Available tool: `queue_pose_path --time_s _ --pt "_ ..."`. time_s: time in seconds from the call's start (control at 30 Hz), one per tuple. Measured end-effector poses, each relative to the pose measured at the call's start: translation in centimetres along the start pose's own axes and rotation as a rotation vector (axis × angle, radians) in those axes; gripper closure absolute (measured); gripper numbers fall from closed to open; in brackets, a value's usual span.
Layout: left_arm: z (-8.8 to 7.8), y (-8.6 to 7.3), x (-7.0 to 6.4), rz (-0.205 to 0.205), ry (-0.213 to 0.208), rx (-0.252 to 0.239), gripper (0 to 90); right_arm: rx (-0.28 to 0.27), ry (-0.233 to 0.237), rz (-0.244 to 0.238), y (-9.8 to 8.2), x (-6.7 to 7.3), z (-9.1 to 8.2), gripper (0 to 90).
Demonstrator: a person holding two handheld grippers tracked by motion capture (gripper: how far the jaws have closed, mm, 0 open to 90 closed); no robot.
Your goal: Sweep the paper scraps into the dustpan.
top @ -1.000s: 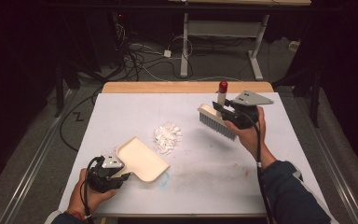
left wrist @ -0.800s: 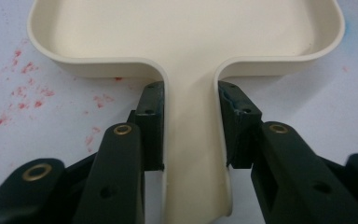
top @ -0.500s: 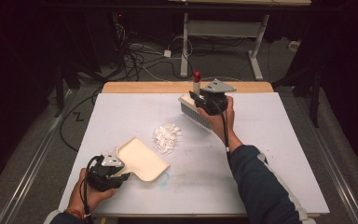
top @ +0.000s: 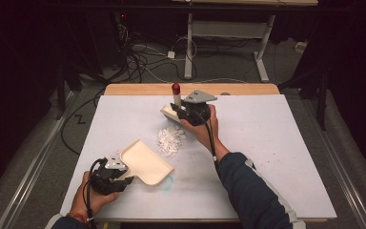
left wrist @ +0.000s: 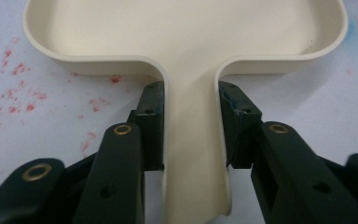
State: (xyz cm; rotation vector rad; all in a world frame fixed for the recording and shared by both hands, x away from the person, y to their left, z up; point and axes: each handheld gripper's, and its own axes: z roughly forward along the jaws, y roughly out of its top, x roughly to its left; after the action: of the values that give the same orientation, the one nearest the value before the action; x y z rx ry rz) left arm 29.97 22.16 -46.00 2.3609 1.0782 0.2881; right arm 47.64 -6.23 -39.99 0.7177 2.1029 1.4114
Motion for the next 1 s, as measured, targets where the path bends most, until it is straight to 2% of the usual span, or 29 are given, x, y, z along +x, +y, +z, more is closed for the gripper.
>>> queue_pose_path --time_s 0.03,0.1,0.4,0.57,0.6,0.8,0.9,1.0 --pt "0.0 0.0 0.0 0.0 0.0 0.0 63.6 0.0 0.0 0.0 0.0 0.0 0.0 70.3" --pt "0.1 0.1 0.1 0.0 -0.001 0.0 63.6 -0.002 0.022 -0.013 -0.3 1.1 -0.2 69.7" --pt "0.4 0.6 0.0 0.005 0.003 0.007 63.5 -0.03 0.03 0.011 -1.1 2.9 -0.9 68.3" --pt "0.5 0.7 0.0 0.005 0.004 0.007 63.6 -0.04 0.061 0.004 -1.3 3.9 -1.2 67.8" --pt "0.5 0.7 -0.1 0.006 0.006 0.008 63.6 -0.052 0.08 0.005 -1.4 4.3 -1.6 68.0" --pt "0.5 0.8 -0.2 0.004 0.012 0.007 63.5 -0.063 0.107 0.006 -1.4 5.3 -2.1 68.3" --pt "0.6 0.8 -0.2 0.002 0.013 0.008 63.5 -0.074 0.139 -0.006 -1.3 6.5 -2.3 68.6" --pt "0.6 0.9 -0.3 0.002 0.017 0.01 63.5 -0.075 0.15 -0.013 -1.3 7.2 -2.4 68.7"
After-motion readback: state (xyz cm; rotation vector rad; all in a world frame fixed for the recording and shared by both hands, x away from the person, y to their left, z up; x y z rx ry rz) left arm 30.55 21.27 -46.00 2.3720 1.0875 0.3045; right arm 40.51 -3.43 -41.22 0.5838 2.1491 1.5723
